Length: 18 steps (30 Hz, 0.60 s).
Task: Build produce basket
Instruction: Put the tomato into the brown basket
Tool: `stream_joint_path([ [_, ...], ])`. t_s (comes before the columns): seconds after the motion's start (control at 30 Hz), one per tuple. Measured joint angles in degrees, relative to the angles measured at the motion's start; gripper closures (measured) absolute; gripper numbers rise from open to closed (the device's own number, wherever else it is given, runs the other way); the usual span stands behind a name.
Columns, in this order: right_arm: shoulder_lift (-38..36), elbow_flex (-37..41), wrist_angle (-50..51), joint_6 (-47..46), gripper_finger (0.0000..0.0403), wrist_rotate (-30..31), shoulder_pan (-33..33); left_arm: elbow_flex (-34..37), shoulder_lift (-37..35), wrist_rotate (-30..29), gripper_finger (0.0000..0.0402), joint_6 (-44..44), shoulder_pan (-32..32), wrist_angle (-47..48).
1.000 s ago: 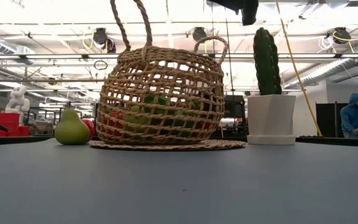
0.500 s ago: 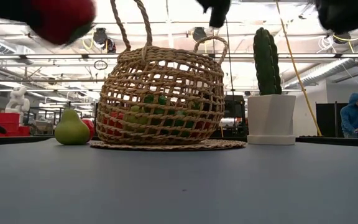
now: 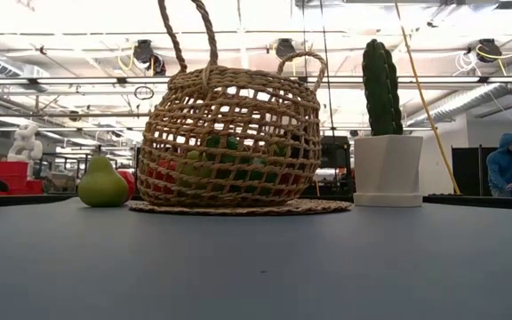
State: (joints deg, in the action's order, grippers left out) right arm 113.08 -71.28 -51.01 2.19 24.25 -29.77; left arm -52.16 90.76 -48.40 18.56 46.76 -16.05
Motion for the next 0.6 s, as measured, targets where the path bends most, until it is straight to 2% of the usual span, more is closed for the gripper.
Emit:
stream_joint_path([
  [0.2,-0.13,-0.33,0.86,-4.78,0.0085,0.00,-0.03,0.09,0.02,0.19,0.0132,2.01,-0.30,-2.50],
  [0.33,-1.46,-0.31,1.92,-6.81,0.0085,0.50,-0.08,0.09,0.04,-0.42,0.0123,2.40,-0.24,-2.76],
  [0.5,-7.08,-0.16,10.59,-2.61,0.0085,8.85,-2.21,-0.01,0.02,-1.21,0.0107,2.77,-0.24,-3.26],
  [0.6,-10.69,-0.17,15.90,-1.27,0.0085,10.50,-4.08,-0.02,0.01,-1.25,0.0116,2.81,-0.16,-3.14],
])
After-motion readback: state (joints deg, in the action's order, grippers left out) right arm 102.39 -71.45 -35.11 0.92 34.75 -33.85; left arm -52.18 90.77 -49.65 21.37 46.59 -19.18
